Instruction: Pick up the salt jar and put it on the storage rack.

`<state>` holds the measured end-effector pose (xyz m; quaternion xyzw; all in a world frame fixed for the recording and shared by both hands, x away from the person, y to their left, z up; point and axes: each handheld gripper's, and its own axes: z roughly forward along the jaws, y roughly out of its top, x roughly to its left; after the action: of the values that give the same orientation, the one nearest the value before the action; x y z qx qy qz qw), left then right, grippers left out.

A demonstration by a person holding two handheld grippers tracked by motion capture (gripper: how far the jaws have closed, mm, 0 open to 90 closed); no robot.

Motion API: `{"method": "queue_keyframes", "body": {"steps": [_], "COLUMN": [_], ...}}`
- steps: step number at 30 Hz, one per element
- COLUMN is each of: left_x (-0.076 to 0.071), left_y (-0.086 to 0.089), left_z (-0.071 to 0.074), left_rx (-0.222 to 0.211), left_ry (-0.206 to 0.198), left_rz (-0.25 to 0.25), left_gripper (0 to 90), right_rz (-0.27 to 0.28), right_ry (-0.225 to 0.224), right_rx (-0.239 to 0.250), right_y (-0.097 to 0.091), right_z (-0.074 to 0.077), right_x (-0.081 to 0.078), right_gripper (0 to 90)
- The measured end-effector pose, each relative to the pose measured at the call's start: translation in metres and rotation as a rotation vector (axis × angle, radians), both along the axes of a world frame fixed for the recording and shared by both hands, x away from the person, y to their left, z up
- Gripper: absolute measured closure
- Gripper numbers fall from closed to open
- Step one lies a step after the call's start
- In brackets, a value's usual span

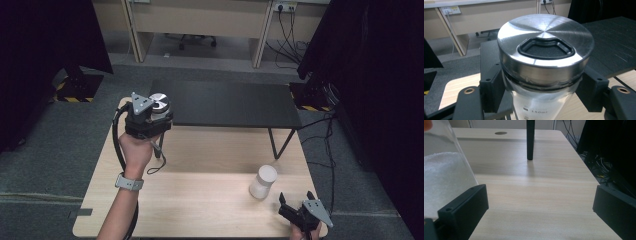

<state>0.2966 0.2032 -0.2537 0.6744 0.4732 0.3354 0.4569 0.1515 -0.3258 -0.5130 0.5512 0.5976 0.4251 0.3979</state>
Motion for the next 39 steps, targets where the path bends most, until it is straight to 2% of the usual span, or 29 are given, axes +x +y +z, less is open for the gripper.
{"method": "queue_keyframes", "body": {"steps": [4, 23, 39], "left_x": [0.01, 0.055, 0.082], "left_y": [-0.004, -0.011, -0.017], "left_z": [0.001, 0.005, 0.009], "left_rx": [0.015, 0.026, 0.04], "left_ry": [0.0, 0.026, 0.038], "left_rz": [0.008, 0.016, 0.008], "left_gripper": [31.0, 31.1, 31.0], "right_rz": [-0.001, -0.012, -0.012], "right_ry": [0.003, 0.002, 0.005], "right_rx": [-0.002, -0.024, -0.016], "right_y": [0.001, 0.005, 0.004], "right_z": [0.001, 0.0, 0.001], "right_x": [0.001, 0.001, 0.001], "right_gripper": [0.3, 0.3, 0.3]}}
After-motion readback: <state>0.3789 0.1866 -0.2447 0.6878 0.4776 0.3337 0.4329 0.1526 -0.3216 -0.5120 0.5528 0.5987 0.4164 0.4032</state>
